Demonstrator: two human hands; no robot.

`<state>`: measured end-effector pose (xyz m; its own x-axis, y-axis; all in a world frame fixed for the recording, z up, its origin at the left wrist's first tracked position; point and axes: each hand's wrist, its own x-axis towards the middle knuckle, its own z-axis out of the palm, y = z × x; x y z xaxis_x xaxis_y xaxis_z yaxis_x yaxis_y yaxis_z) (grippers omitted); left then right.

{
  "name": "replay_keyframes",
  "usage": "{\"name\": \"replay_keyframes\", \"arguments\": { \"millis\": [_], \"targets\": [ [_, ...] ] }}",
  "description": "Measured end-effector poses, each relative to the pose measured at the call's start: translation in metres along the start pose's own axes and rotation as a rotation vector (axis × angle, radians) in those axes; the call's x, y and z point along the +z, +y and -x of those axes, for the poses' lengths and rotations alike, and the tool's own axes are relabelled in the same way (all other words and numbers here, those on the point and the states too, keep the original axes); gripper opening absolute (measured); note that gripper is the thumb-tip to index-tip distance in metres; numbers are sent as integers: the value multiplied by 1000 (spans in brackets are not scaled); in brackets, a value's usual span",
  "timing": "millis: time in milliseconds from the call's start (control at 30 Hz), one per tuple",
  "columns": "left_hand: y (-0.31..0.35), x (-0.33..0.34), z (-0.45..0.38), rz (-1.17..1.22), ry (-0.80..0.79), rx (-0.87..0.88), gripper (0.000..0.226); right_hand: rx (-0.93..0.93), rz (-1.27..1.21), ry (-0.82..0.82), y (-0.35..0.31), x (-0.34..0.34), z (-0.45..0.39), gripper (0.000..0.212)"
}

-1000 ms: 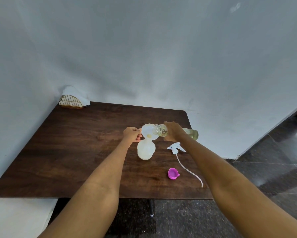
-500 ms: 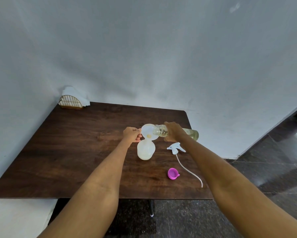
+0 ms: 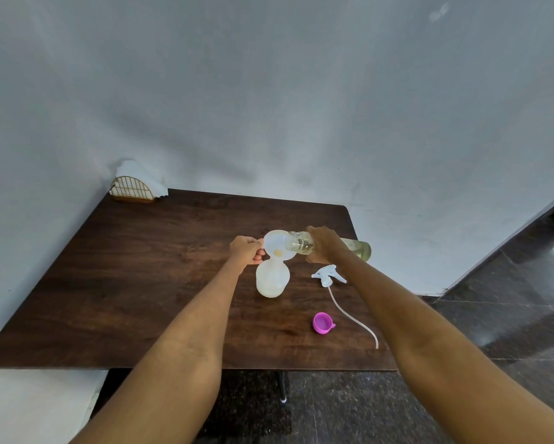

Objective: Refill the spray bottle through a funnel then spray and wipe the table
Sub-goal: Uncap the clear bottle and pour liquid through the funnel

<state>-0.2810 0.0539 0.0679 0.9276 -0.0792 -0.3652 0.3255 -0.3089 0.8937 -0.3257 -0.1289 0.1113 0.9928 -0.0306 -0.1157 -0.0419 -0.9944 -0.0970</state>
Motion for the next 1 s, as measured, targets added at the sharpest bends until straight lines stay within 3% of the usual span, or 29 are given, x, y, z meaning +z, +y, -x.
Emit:
{"name": "replay_keyframes", "arguments": {
  "millis": [1000],
  "targets": [
    [1, 0, -1, -15, 4, 1, 22, -10, 7, 4, 3, -3, 1, 49]
  ]
}}
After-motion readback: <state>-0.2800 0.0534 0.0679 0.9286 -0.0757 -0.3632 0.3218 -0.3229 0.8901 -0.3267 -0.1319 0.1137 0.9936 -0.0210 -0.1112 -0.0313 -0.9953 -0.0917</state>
